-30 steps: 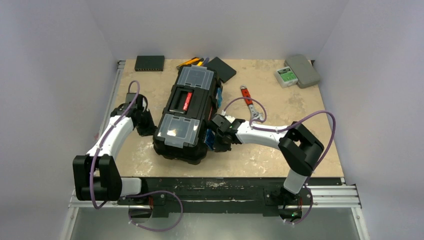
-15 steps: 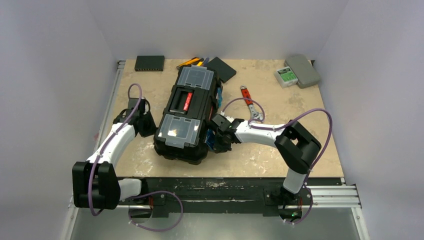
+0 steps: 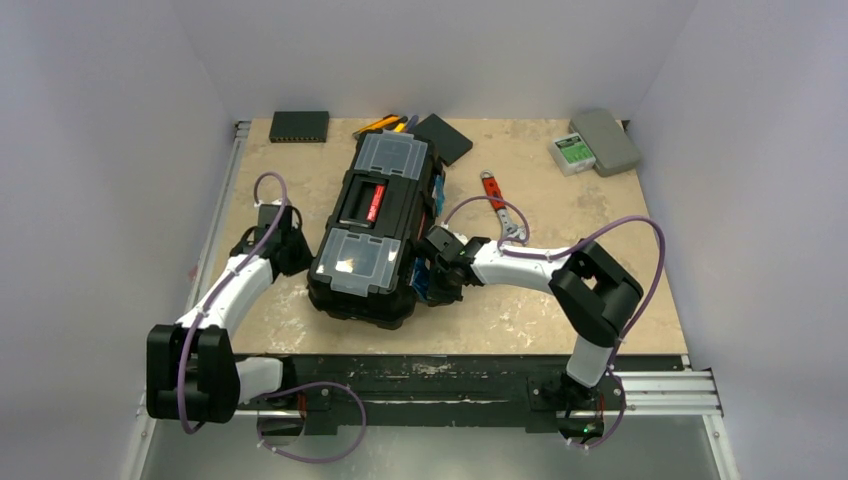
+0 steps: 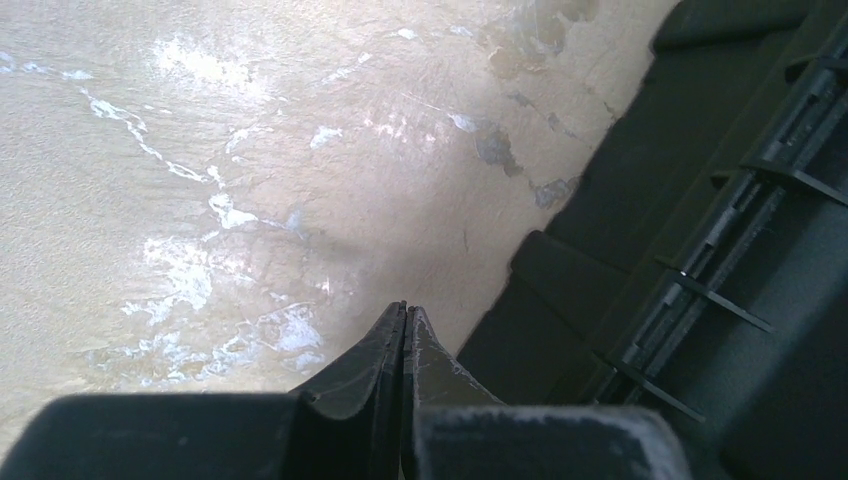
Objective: Pack the tool kit
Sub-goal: Close the toolbox at the center of the board.
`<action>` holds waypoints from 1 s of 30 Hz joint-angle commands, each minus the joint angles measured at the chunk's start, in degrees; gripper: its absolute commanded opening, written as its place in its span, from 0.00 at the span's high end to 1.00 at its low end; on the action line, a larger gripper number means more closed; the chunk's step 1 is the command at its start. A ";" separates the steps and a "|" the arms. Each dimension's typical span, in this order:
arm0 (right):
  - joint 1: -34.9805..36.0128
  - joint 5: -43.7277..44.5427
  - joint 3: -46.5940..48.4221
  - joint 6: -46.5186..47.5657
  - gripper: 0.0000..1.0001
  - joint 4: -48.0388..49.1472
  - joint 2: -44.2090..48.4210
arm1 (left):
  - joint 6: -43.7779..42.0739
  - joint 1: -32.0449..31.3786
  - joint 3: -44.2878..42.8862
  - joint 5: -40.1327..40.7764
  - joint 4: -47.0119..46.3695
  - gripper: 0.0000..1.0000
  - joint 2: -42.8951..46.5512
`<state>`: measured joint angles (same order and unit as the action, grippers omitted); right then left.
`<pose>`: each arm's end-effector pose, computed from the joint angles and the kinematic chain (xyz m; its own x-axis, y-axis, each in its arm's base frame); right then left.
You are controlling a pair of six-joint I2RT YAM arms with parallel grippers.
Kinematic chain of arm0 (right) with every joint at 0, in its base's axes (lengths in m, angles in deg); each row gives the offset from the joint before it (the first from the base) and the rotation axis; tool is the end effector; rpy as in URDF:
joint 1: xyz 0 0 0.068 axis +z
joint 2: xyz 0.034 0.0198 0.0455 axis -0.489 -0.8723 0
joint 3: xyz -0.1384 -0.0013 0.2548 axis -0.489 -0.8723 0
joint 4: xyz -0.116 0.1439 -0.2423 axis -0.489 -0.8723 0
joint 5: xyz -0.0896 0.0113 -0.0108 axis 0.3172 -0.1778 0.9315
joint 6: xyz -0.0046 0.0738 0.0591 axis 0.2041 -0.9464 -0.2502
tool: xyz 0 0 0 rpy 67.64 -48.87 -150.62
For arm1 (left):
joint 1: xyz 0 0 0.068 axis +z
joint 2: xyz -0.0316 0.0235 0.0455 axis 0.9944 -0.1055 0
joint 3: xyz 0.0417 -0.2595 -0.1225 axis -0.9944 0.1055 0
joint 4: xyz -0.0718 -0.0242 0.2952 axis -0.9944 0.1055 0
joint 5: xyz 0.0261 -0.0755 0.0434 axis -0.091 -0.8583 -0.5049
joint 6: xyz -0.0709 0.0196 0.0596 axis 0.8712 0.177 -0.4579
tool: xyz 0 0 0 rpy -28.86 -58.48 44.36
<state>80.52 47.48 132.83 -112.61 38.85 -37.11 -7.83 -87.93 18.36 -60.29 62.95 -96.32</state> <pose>0.2510 0.3103 0.0960 -0.9627 0.1532 -0.2228 0.0745 0.9424 0.3262 0.2929 -0.0239 0.1504 -0.7662 -0.4635 -0.4450 -0.3551 0.8826 -0.3080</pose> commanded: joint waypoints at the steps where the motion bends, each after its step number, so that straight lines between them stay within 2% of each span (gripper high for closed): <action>1: 2.47 -6.84 4.59 -0.73 1.00 29.35 -5.11 | 9.04 -10.11 5.09 -24.37 -0.35 1.00 -3.68; 19: 2.46 -8.28 8.24 -0.27 1.00 30.40 -6.88 | 15.64 -17.25 7.10 -22.94 -6.21 1.00 -3.71; 21: 2.39 -8.43 7.99 -0.85 1.00 29.76 -5.97 | 13.96 -17.19 5.34 -21.01 -3.62 1.00 -3.29; 26: 0.82 -2.37 5.33 1.63 1.00 26.41 1.79 | 8.95 -14.60 -2.58 -12.68 6.70 1.00 0.59; 30: -2.09 -0.18 3.37 4.50 1.00 22.71 7.72 | 8.30 -11.75 -5.56 -14.26 6.37 1.00 3.26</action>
<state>77.57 47.37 133.47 -108.72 38.61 -36.76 -0.51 -93.86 18.49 -52.46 65.99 -97.89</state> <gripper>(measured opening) 0.001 0.000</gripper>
